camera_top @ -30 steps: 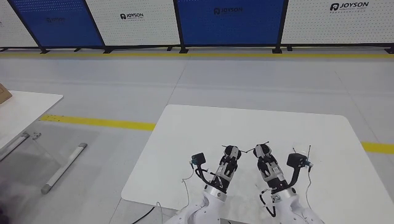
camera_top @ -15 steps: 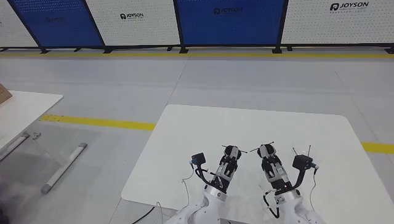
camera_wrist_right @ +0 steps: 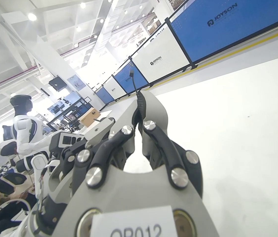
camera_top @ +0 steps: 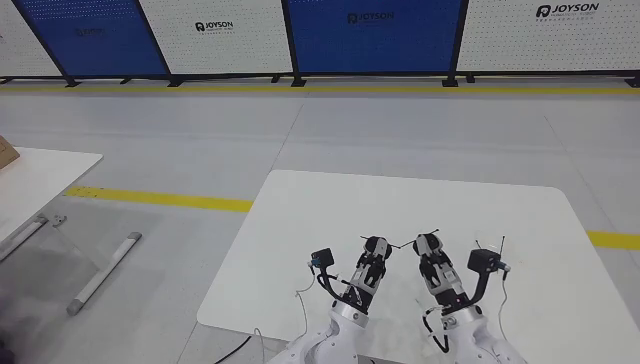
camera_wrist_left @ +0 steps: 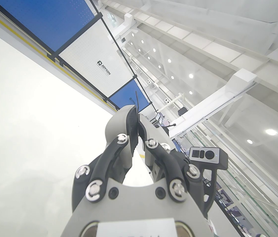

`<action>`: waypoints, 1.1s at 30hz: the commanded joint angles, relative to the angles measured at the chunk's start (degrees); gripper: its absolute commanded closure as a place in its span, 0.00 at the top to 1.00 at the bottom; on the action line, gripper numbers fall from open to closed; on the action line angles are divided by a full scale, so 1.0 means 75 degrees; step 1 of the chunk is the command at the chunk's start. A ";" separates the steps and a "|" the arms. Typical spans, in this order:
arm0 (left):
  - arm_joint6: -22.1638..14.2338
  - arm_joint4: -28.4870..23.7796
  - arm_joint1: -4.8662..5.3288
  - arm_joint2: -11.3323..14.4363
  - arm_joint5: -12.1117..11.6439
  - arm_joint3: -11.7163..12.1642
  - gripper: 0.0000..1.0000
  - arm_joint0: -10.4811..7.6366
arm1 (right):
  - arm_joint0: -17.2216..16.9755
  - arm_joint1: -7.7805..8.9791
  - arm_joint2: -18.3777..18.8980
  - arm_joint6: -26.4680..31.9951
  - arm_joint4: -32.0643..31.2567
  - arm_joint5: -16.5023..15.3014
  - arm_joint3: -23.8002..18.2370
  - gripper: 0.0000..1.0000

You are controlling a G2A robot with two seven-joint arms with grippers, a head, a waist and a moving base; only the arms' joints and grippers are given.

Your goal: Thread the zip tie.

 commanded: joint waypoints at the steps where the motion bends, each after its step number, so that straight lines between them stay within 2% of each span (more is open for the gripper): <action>1: 0.0000 0.0000 0.0000 0.0000 0.0000 0.0000 0.00 0.0000 | -0.0001 -0.0011 -0.0004 0.0017 -0.0032 0.0018 -0.0004 0.00; 8: 0.0000 0.0000 0.0000 0.0000 0.0000 0.0000 0.00 0.0000 | 0.0001 -0.0054 -0.0004 0.0051 -0.0068 0.0023 0.0018 0.00; 18: 0.0000 0.0000 0.0000 0.0000 0.0000 0.0000 0.00 0.0000 | -0.0246 -0.0052 0.0314 -0.0168 0.0052 -0.0199 -0.0150 0.00; 33: 0.0000 0.0000 0.0000 0.0000 0.0000 0.0000 0.00 0.0000 | -0.0246 -0.0052 0.0314 -0.0168 0.0052 -0.0199 -0.0150 0.00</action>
